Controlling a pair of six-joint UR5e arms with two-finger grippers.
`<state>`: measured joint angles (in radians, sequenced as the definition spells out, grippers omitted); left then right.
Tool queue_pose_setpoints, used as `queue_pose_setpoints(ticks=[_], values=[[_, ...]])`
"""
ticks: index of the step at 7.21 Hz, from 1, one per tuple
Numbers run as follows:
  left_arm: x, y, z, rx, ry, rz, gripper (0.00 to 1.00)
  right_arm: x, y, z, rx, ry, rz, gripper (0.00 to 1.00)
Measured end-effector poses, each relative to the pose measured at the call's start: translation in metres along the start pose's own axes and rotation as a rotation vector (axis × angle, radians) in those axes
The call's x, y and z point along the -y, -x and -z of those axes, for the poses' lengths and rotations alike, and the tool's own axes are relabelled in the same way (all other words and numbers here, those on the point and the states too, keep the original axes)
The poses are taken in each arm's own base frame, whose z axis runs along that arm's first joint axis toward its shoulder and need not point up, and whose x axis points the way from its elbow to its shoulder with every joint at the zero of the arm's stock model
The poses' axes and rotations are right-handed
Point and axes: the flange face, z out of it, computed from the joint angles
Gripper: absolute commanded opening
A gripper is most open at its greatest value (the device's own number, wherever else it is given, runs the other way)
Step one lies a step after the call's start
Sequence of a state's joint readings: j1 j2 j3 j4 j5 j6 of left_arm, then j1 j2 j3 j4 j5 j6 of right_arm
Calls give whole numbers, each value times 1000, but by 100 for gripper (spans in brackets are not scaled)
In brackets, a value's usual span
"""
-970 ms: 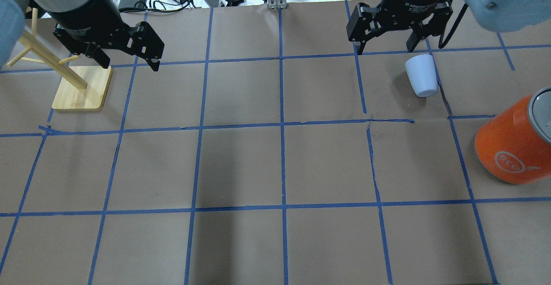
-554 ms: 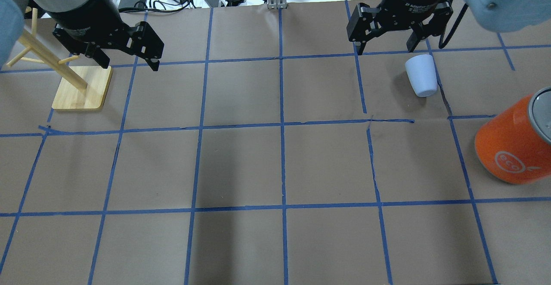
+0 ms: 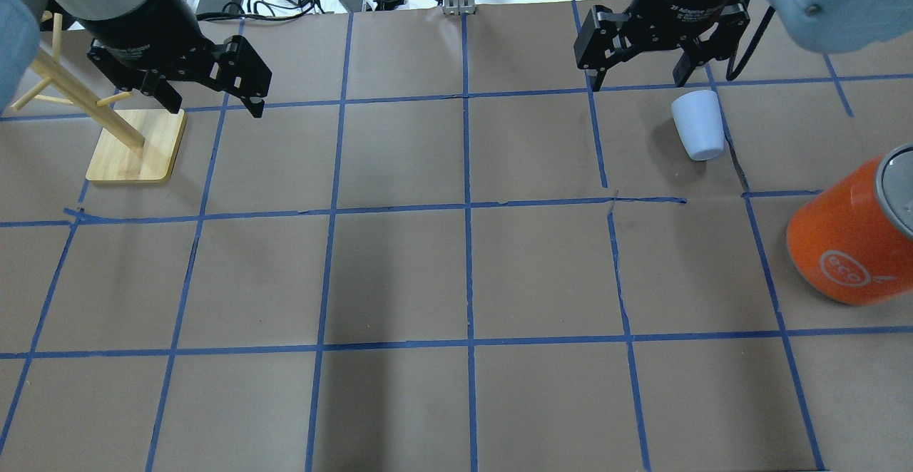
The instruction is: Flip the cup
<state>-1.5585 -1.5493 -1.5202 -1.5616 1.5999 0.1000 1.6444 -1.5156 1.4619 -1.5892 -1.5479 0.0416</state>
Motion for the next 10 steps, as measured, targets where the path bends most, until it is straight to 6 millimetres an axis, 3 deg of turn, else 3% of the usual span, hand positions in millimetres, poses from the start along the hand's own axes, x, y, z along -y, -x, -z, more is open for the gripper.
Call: queue_pose_setpoints(ticks=[5, 7, 8, 10], values=[[0, 0, 0, 0, 0, 0, 100, 5, -11, 0, -1, -7, -19, 100], [0, 0, 0, 0, 0, 0, 100, 28, -54, -14, 2, -8, -88, 100], [0, 0, 0, 0, 0, 0, 100, 52, -88, -37, 2, -6, -111, 100], [0, 0, 0, 0, 0, -1, 100, 100, -150, -108, -7, 3, -130, 100]])
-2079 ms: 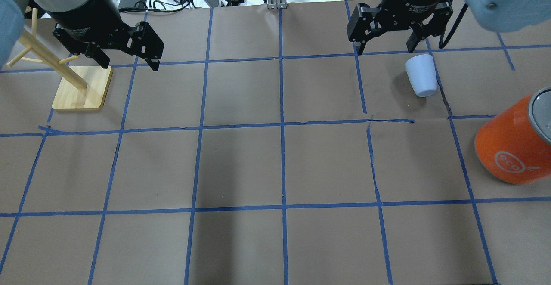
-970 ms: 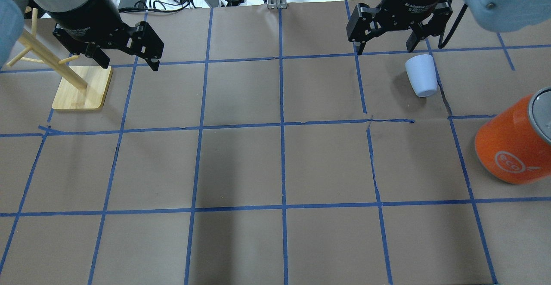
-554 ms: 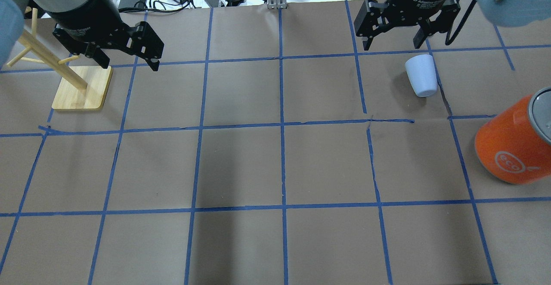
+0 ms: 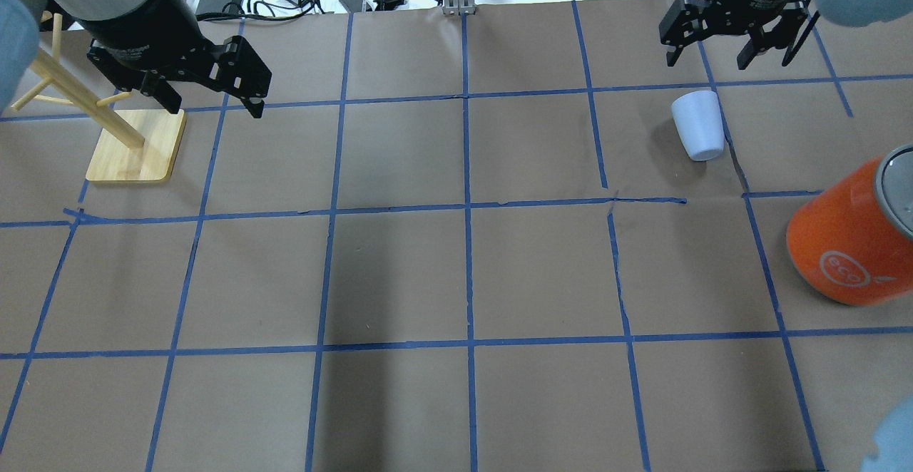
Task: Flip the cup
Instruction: 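Move the right gripper over the pale blue cup and close on it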
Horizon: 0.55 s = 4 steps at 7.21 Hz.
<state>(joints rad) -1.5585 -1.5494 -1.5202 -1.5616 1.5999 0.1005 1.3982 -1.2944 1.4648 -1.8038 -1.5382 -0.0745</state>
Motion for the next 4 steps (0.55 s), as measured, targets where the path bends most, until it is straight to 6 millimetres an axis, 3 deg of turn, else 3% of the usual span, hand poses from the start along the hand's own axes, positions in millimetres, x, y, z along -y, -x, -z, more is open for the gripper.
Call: queue_pose_setpoints(ticks=[2, 4], values=[[0, 0, 0, 0, 0, 1, 100, 33, -34, -77, -6, 5, 20, 100], [0, 0, 0, 0, 0, 1, 100, 34, -52, -159, -25, -30, 54, 98]])
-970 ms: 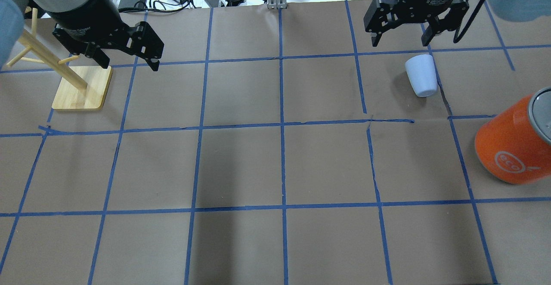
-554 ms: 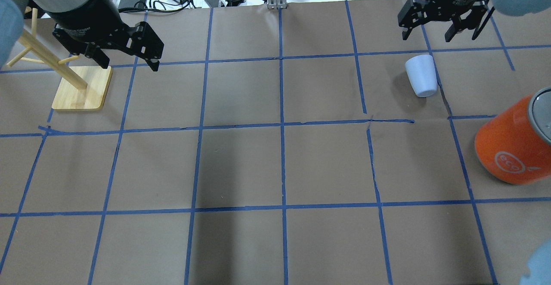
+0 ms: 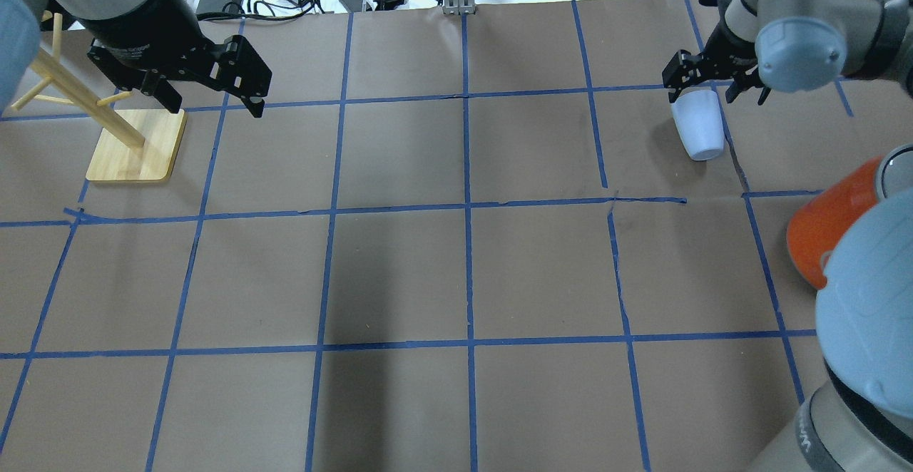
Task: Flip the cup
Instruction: 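Move the right gripper over the pale blue cup and close on it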
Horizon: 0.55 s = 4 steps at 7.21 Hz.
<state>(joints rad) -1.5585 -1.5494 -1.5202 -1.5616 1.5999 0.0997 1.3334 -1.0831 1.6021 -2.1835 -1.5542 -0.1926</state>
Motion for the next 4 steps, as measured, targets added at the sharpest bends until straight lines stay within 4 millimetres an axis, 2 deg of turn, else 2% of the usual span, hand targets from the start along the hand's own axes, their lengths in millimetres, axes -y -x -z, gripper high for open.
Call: queue_pose_setpoints(ticks=[1, 2, 3, 4], values=[[0, 0, 0, 0, 0, 0, 100, -5, -7, -28, -12, -16, 18, 98], [0, 0, 0, 0, 0, 0, 100, -9, -13, -43, -18, -17, 30, 85], [0, 0, 0, 0, 0, -1, 100, -11, -15, -52, -19, -12, 34, 67], [0, 0, 0, 0, 0, -1, 100, -11, -16, -57, -18, -6, 35, 53]])
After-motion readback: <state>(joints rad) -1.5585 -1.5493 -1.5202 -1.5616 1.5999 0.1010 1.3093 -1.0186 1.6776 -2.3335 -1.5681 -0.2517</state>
